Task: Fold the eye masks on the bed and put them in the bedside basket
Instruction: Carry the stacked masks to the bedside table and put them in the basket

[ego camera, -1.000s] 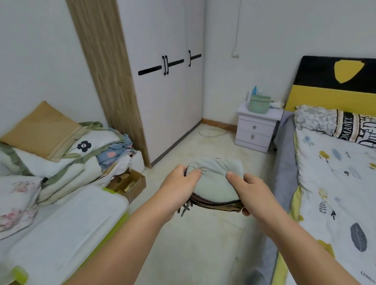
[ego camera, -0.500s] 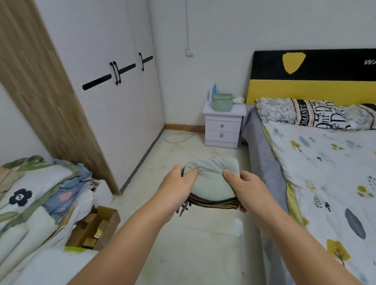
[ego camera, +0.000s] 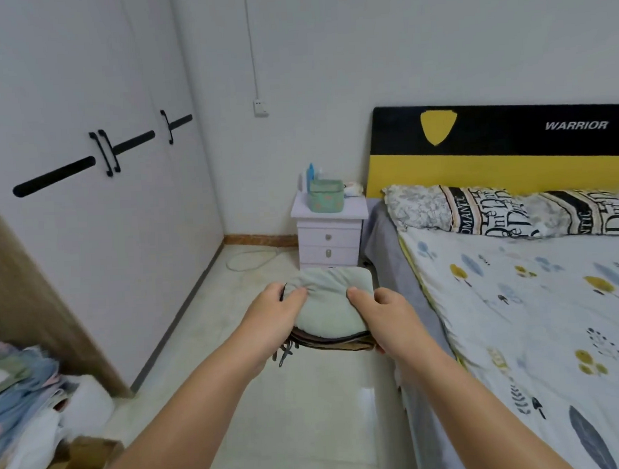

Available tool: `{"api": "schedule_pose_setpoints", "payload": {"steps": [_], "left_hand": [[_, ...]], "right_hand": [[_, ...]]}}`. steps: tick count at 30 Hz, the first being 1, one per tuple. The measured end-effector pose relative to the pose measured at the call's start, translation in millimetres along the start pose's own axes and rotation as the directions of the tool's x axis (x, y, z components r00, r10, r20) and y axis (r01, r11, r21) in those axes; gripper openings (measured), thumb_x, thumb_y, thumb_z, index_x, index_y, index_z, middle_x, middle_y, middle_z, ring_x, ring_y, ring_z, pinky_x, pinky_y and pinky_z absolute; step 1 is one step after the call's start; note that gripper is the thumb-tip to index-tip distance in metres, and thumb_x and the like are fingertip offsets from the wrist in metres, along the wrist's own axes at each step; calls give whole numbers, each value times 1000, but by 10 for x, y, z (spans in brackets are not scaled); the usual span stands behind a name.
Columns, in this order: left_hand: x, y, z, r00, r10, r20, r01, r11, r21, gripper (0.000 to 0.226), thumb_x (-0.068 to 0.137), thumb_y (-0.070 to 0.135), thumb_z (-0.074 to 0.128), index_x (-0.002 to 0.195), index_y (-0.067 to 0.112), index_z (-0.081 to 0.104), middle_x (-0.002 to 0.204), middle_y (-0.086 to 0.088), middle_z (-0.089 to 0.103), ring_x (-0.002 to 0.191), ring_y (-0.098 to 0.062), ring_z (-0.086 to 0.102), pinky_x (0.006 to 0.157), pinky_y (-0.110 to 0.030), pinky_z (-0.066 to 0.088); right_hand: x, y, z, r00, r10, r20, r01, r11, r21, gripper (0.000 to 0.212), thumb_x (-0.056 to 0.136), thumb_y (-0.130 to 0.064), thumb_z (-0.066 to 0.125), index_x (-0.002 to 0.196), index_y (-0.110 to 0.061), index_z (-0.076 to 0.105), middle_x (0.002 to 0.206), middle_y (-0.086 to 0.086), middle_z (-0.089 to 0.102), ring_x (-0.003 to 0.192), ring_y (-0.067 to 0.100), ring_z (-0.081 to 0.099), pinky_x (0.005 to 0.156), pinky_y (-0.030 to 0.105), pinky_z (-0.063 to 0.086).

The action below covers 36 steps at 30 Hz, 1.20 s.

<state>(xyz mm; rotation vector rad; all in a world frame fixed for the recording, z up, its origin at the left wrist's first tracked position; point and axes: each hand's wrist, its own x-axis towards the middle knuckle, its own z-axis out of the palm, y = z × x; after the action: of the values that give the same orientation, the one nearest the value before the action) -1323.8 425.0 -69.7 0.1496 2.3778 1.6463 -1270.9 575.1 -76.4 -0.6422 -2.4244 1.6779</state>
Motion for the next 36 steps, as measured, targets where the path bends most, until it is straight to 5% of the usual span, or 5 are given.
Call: {"api": "schedule_pose_setpoints", "payload": {"steps": [10, 20, 24, 29, 36], "left_hand": [[1612, 307, 185, 1000, -3, 22, 4, 999, -53, 18, 87, 34, 46, 88, 20, 58, 87, 4, 62, 79, -9, 58, 60, -25, 40], [3550, 423, 40, 995, 46, 84, -40, 996, -79, 19, 89, 30, 45, 74, 22, 54, 75, 6, 59, 69, -6, 56, 54, -23, 39], [4250, 507, 0, 995, 39, 89, -36, 999, -37, 21, 89, 31, 45, 100, 19, 58, 98, 3, 64, 93, -14, 60, 75, -28, 44], [4988, 553, 36, 994, 18, 108, -15, 1000, -27, 21, 89, 32, 45, 100, 20, 59, 101, 1, 65, 98, -16, 59, 87, -33, 47], [6132, 646, 240, 995, 13, 99, -12, 1000, -17, 23, 90, 33, 43, 92, 15, 57, 90, 2, 61, 82, -9, 56, 64, -23, 41]], "right_hand": [[1661, -202, -48, 999, 6, 36, -7, 1000, 30, 31, 85, -45, 52, 70, -17, 52, 65, -2, 49, 55, 14, 45, 48, 25, 32], [3460, -504, 319, 998, 24, -58, -22, 1000, 20, 36, 85, -43, 54, 63, -17, 44, 64, -1, 46, 56, 16, 43, 50, 27, 33], [4098, -639, 442, 994, 32, -105, -26, 998, 59, 36, 83, -44, 55, 66, -14, 43, 65, 0, 43, 60, 18, 41, 53, 27, 30], [4832, -695, 531, 989, 55, -136, -51, 998, 31, 35, 83, -43, 54, 69, -13, 43, 67, 5, 44, 64, 21, 42, 59, 32, 33], [5995, -734, 507, 993, 68, -99, -66, 998, 22, 37, 85, -46, 52, 70, -12, 46, 64, 1, 46, 58, 20, 43, 51, 29, 33]]}}
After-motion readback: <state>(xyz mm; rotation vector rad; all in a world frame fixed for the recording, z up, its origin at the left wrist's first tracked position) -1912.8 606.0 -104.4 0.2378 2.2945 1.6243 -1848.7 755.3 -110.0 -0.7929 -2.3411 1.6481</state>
